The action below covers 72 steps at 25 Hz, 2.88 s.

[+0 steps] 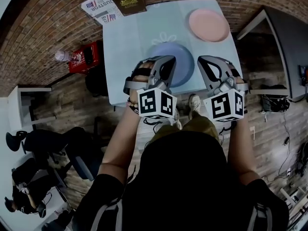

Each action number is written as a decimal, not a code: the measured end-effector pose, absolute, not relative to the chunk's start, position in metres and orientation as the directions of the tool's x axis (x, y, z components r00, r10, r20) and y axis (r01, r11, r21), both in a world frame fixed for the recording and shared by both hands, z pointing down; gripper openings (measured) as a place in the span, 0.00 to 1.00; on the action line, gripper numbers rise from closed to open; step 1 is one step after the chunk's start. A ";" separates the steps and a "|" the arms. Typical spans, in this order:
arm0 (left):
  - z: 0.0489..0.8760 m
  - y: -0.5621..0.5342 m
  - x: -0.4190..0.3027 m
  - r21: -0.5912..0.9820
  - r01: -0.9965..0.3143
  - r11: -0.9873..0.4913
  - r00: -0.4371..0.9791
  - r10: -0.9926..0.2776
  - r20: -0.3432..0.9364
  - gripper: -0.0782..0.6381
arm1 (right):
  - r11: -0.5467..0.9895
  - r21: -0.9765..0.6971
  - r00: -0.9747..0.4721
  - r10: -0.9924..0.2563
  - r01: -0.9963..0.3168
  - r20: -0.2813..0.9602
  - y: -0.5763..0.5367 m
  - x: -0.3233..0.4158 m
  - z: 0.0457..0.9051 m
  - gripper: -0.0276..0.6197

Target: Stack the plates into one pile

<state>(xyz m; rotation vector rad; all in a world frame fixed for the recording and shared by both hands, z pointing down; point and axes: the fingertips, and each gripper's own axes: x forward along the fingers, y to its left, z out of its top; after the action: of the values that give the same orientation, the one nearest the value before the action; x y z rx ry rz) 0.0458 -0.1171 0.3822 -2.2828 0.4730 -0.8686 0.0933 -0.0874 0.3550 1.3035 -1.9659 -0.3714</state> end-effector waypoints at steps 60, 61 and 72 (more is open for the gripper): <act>0.651 -0.226 0.358 -0.476 0.378 -0.794 0.383 -0.334 0.861 0.15 | 0.361 0.482 -0.063 -0.846 -0.799 0.529 -0.120 0.421 0.435 0.10; 0.648 -0.226 0.358 -0.478 0.372 -0.796 0.386 -0.335 0.859 0.15 | 0.362 0.479 -0.065 -0.846 -0.800 0.529 -0.119 0.421 0.436 0.10; 0.590 -0.211 0.343 -0.533 0.313 -0.786 0.443 -0.376 0.814 0.15 | 0.373 0.497 -0.096 -0.862 -0.784 0.497 -0.114 0.398 0.422 0.10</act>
<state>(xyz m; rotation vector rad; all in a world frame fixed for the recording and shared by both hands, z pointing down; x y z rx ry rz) 0.3432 -0.2115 0.5900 -2.0544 0.0520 -1.3815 0.3976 -0.1139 0.4220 1.4258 -1.8886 -0.1340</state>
